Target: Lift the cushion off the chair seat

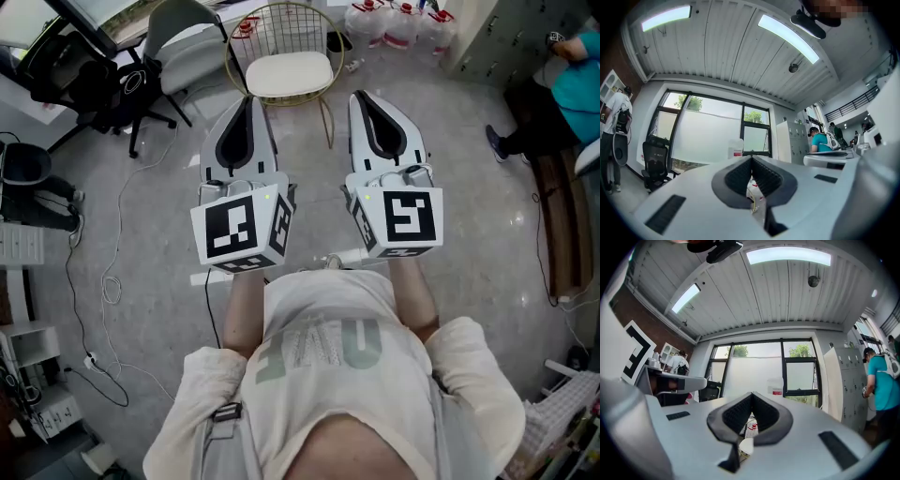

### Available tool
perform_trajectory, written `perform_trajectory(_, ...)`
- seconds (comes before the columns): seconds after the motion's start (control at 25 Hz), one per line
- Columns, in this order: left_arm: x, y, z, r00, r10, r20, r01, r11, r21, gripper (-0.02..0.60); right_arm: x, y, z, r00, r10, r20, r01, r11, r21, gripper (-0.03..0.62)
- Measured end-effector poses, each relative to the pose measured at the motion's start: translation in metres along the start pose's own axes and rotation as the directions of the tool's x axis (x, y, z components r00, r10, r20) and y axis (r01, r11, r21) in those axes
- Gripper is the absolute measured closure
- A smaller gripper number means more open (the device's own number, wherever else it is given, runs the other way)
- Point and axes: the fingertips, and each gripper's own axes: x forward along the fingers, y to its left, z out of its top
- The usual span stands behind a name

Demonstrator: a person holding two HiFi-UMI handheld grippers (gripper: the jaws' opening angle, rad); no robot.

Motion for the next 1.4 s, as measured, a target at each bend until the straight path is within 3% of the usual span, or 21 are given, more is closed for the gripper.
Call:
perform_trajectory(0.16, 0.008, 0.005, -0.006, 1.0, 0.018, -0.018, -0.018, 1.0, -0.003, 0.569, 0.006, -0.005, 0.001, 0.998, 0.035, 0.044, -0.04, 0.994, 0.103, 0.577)
perform_trajectory(0.36, 0.015, 0.008, -0.017, 0.998, 0.047, -0.037, -0.047, 0.999, -0.003, 0.569, 0.013, -0.015, -0.012, 0.999, 0.043, 0.018, -0.044, 0.997, 0.067, 0.577)
perform_trajectory(0.64, 0.02, 0.007, -0.033, 0.995, 0.074, -0.063, -0.074, 0.997, -0.005, 0.569, 0.014, -0.034, -0.039, 0.999, 0.045, -0.003, -0.044, 0.979, 0.201, 0.577)
perform_trajectory(0.92, 0.043, 0.03, -0.04, 0.995, 0.093, -0.031, -0.093, 0.996, -0.014, 0.569, 0.042, -0.026, -0.045, 0.997, 0.078, 0.026, -0.081, 0.987, 0.135, 0.577)
perform_trajectory(1.16, 0.105, 0.05, -0.064, 0.998, 0.051, -0.021, -0.052, 0.998, -0.045, 0.569, 0.093, -0.041, -0.07, 1.0, 0.026, 0.017, -0.028, 0.993, 0.117, 0.577)
perform_trajectory(1.4, 0.203, 0.065, -0.076, 0.999, -0.015, -0.042, 0.013, 0.999, -0.05, 0.569, 0.179, -0.061, -0.08, 0.998, 0.064, 0.027, -0.067, 0.989, 0.129, 0.577)
